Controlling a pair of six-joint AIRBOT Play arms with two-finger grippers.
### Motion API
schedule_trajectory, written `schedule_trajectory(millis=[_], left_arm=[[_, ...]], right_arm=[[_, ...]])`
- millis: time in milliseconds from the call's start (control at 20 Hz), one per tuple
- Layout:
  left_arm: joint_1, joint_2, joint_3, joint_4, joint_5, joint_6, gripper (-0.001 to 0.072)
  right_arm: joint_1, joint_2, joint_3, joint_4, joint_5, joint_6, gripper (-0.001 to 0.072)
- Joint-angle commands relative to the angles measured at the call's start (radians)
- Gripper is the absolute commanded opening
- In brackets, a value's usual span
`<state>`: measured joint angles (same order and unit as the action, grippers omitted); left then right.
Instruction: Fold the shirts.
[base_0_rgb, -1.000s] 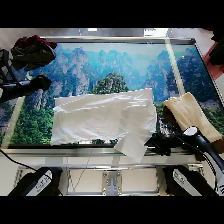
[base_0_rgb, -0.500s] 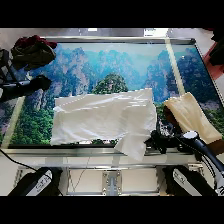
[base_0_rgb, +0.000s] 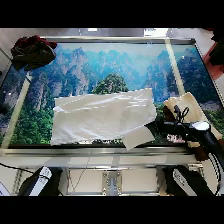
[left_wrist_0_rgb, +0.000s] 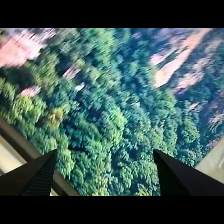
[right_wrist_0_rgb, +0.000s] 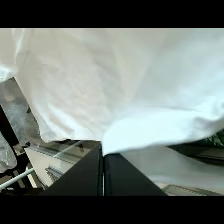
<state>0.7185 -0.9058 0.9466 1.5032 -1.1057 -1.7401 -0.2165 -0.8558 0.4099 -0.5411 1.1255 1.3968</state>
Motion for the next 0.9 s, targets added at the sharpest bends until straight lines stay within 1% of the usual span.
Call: schedule_trajectory(millis=[0,50,100,150,200,250,400,550,600,650,700,850], left_arm=[[0.275,-0.028,-0.114,-0.452,-0.107,0.161,0.0696],[0.291,-0.056,-0.151,-0.513,-0.150,0.188,0.0691],[0.289,-0.088,-0.187,-0.501,-0.211,0.178,0.0626],[0.283,-0.116,-0.227,-0.507,-0.270,0.174,0.0531],[0.276,-0.129,-0.264,-0.527,-0.307,0.185,0.0489],[0.264,-0.130,-0.302,-0.550,-0.319,0.227,0.0486],[0.177,-0.130,-0.397,-0.559,-0.291,0.247,0.0486],[0.044,-0.130,-0.499,-0.536,-0.224,0.243,0.0486],[0.017,-0.130,-0.509,-0.507,-0.192,0.219,0.0487],[0.009,-0.130,-0.508,-0.475,-0.171,0.166,0.0486],[0.014,-0.130,-0.503,-0.461,-0.170,0.138,0.0486],[0.019,-0.129,-0.491,-0.402,-0.226,0.132,0.0486]], right_arm=[[0.000,0.029,0.041,0.004,0.004,-0.047,0.0026],[0.000,0.029,0.040,0.004,0.002,-0.064,0.0026],[0.000,0.029,0.041,0.004,0.002,-0.080,0.0026],[0.000,0.029,0.040,0.004,0.002,-0.093,0.0026],[0.000,0.029,0.041,0.004,0.002,-0.101,0.0026],[0.000,0.029,0.040,0.005,0.002,-0.114,0.0026],[0.000,0.029,0.040,0.005,-0.010,-0.124,0.0027],[0.000,0.029,0.040,0.006,-0.014,-0.138,0.0026],[0.000,0.029,0.040,0.008,-0.012,-0.138,0.0026],[0.000,0.029,0.041,0.013,-0.008,-0.138,0.0026],[0.000,0.029,0.041,0.021,-0.003,-0.138,0.0027],[0.000,0.030,0.041,0.026,0.002,-0.138,0.0026]])
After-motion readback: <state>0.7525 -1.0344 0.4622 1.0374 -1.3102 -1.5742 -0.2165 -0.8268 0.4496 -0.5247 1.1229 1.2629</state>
